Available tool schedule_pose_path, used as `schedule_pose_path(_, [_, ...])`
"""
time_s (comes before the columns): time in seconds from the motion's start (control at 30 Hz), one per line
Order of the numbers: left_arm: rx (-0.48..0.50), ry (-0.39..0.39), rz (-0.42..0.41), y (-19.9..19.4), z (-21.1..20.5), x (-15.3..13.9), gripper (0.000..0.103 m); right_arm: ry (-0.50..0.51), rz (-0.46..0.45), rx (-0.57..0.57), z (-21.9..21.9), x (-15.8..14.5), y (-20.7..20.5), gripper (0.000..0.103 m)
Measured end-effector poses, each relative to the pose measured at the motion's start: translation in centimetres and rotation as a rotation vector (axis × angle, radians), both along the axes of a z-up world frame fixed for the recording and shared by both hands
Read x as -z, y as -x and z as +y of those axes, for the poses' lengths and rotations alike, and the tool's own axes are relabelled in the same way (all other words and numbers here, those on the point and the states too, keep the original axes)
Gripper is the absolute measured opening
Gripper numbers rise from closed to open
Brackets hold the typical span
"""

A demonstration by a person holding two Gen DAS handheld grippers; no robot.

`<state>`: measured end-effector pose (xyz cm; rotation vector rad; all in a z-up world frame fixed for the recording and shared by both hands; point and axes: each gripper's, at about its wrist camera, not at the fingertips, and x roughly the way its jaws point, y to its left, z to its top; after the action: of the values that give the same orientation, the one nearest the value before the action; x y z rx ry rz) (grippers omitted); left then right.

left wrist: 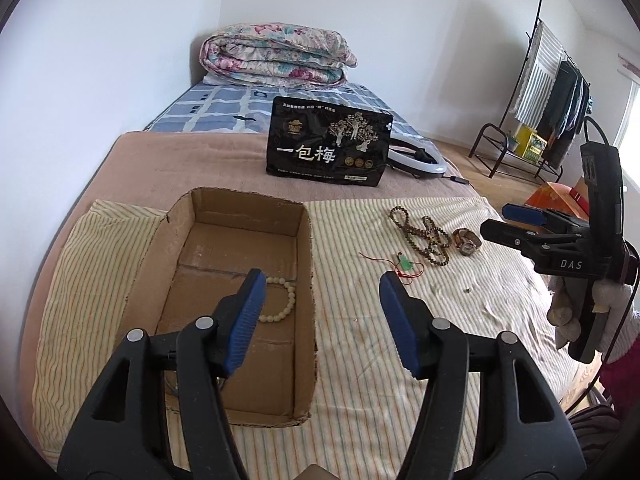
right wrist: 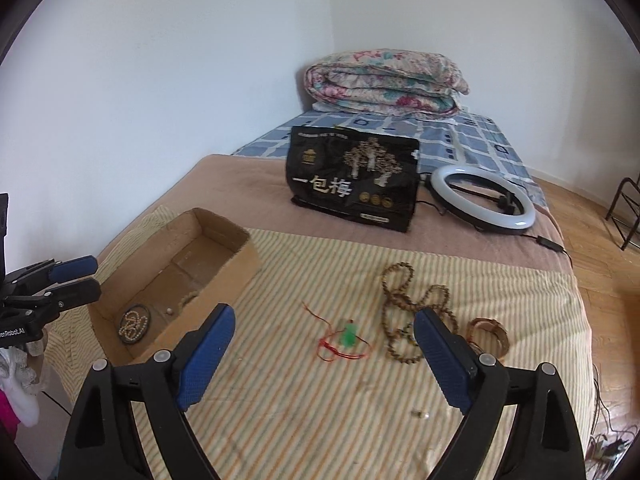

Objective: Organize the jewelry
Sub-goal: 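Move both grippers back toward the wooden bead mala and jade pendant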

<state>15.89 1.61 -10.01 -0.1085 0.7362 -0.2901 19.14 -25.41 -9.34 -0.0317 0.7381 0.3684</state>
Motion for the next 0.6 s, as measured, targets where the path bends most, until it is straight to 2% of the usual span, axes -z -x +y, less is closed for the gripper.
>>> schedule_pose_path(0.23, [0.066,-0.017,0.007,-0.9,-4.3,0.9,0.061,-0.008,0.001,0.107,-6.2,0.5,-0.2,0.092])
schedule_pose_path(0.6, [0.160,-0.021,0.062,-3.3,-11.2,4.0,0.061,0.025,0.026,0.163,-11.1,3.4,-1.2,0.092])
